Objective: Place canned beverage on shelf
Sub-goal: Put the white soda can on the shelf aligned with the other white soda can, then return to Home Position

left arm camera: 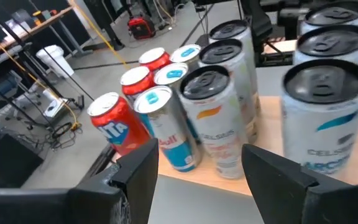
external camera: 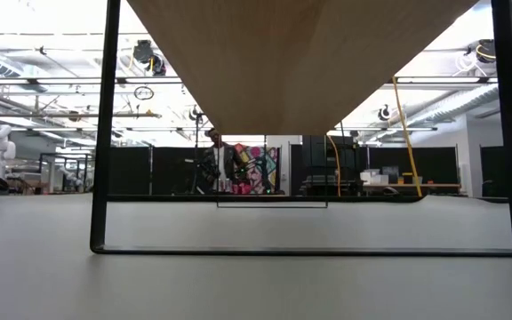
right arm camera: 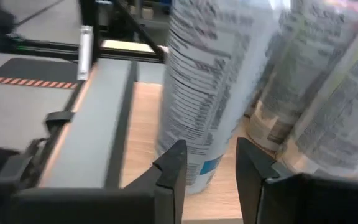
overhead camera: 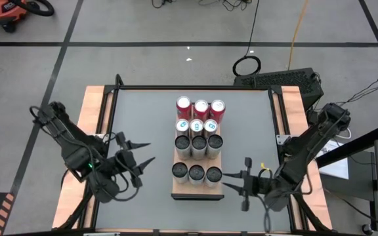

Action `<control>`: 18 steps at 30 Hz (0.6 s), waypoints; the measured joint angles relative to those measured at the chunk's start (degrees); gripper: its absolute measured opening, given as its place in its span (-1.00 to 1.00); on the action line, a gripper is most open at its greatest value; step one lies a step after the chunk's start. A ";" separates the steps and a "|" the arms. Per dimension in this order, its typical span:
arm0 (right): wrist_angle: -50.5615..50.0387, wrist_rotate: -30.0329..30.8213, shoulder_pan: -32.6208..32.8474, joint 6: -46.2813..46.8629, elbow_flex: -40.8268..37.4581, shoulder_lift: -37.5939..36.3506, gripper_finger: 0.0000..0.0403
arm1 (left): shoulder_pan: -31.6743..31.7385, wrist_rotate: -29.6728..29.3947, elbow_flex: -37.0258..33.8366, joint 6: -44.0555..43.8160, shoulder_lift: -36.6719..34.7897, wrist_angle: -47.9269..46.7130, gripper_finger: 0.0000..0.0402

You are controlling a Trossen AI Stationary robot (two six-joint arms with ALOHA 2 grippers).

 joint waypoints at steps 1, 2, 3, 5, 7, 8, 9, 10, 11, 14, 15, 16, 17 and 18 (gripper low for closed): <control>-0.31 -0.46 0.37 -1.13 0.00 -0.90 -0.64 | 0.56 0.42 -0.71 0.83 -0.88 0.71 0.16; -0.86 -1.56 0.59 -2.37 0.00 -2.05 -0.64 | 1.32 1.41 -1.37 1.41 -1.75 1.25 0.15; -1.68 -2.91 0.67 -3.47 0.00 -3.29 -0.65 | 2.17 2.46 -1.93 1.38 -2.61 1.48 0.14; -3.71 -5.62 0.72 -5.08 0.00 -6.23 -0.70 | 3.75 3.36 -3.27 -1.27 -4.38 2.70 0.08; -6.61 -6.69 0.70 -6.32 0.00 -9.16 -0.78 | 4.98 3.40 -5.20 -2.36 -6.26 3.96 -0.01; -7.92 -7.06 0.70 -7.08 0.00 -10.54 -0.83 | 5.27 3.41 -6.20 -2.02 -7.11 4.00 -0.08; -9.30 -7.28 0.70 -7.98 0.00 -11.87 -0.88 | 5.32 3.43 -7.38 -1.75 -7.93 3.95 -0.15; -10.43 -7.34 0.72 -8.93 0.00 -13.12 -0.93 | 5.32 3.50 -8.73 -1.73 -8.83 4.30 -0.22; -11.46 -7.36 0.72 -9.80 0.00 -14.36 -0.97 | 5.32 3.59 -10.14 -1.44 -9.82 5.34 -0.30; -14.22 -7.79 0.70 -12.03 0.00 -17.84 -0.97 | 5.32 3.81 -14.33 1.89 -13.38 9.89 -0.54; -15.39 -8.94 0.62 -12.68 0.00 -19.00 -0.96 | 5.35 4.55 -15.81 3.55 -14.42 11.47 -0.62; -16.58 -9.92 0.43 -13.43 0.00 -19.98 -0.96 | 5.40 5.35 -17.42 5.12 -15.39 13.24 -0.70; -17.78 -11.17 0.23 -14.16 0.00 -20.88 -0.97 | 5.45 5.80 -19.02 6.58 -16.26 15.27 -0.78; -19.19 -11.99 0.01 -14.91 0.00 -21.77 -0.99 | 5.61 6.16 -20.45 7.80 -17.18 17.01 -0.85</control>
